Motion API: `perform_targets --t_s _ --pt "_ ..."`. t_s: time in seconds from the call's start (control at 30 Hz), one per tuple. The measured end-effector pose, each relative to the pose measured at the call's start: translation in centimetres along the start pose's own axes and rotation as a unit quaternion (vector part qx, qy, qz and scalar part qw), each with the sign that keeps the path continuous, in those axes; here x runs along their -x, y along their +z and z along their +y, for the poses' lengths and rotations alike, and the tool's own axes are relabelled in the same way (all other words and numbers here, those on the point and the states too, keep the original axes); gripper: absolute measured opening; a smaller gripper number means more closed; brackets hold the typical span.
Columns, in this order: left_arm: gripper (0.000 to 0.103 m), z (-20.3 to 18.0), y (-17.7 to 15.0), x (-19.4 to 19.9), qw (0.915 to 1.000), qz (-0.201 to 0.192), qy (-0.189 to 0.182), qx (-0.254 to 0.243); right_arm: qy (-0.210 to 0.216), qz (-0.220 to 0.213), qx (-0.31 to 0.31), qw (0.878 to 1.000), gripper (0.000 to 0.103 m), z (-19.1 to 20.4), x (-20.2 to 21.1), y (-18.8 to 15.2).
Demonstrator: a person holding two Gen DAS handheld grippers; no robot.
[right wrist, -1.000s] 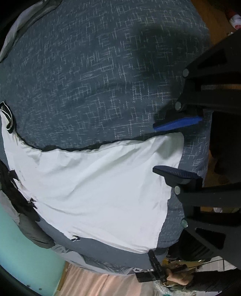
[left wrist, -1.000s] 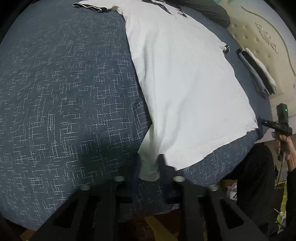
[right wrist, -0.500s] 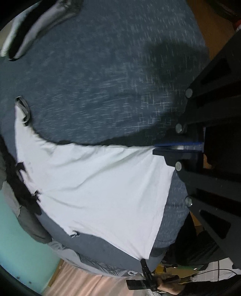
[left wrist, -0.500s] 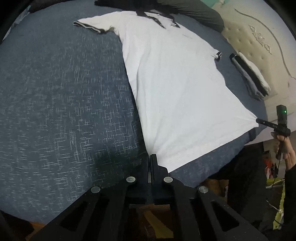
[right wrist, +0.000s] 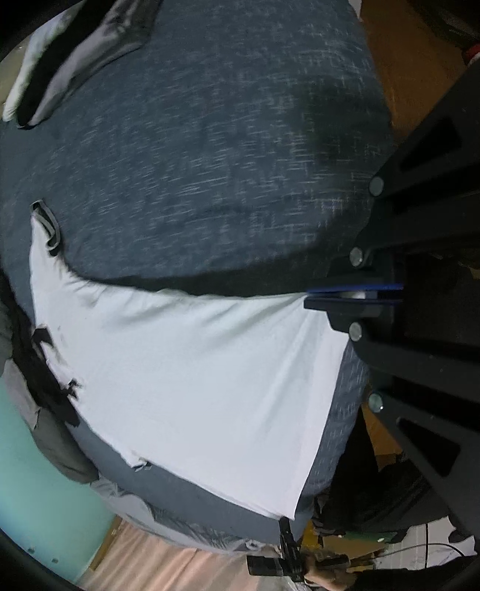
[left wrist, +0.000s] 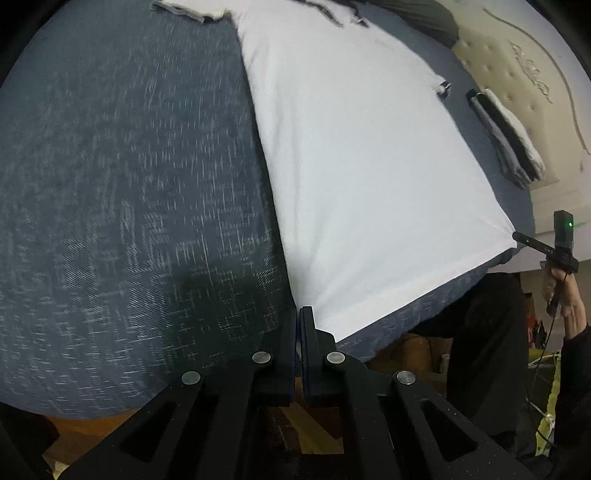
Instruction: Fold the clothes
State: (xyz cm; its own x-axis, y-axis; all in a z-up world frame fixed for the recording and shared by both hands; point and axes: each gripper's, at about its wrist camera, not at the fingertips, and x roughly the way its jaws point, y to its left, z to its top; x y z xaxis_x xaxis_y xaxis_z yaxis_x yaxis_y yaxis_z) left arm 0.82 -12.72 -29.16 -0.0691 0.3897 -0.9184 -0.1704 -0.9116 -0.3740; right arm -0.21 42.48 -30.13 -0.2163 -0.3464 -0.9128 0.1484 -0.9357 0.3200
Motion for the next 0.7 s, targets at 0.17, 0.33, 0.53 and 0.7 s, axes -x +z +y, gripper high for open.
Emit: perform_targets --t_s 0.17,0.33,0.53,0.7 --pt "0.002 0.6 0.0 -2.2 0.9998 0.011 -0.006 0.016 -0.008 0.008 -0.017 1.0 0.002 -1.4 -2.0 -0.6" --pt "0.002 0.8 0.2 -3.1 0.9996 0.011 -0.007 0.024 -0.004 0.009 -0.016 1.0 0.002 -1.9 -2.7 -1.0" --pt "0.003 0.4 0.4 -2.6 0.9996 -0.009 -0.015 0.021 0.019 -0.01 -0.015 1.0 0.003 -2.0 -2.5 -0.9" --pt "0.01 -0.2 0.3 -2.0 0.9999 -0.014 -0.002 0.003 0.027 -0.02 -0.022 0.999 0.006 -2.2 -2.2 -0.1"
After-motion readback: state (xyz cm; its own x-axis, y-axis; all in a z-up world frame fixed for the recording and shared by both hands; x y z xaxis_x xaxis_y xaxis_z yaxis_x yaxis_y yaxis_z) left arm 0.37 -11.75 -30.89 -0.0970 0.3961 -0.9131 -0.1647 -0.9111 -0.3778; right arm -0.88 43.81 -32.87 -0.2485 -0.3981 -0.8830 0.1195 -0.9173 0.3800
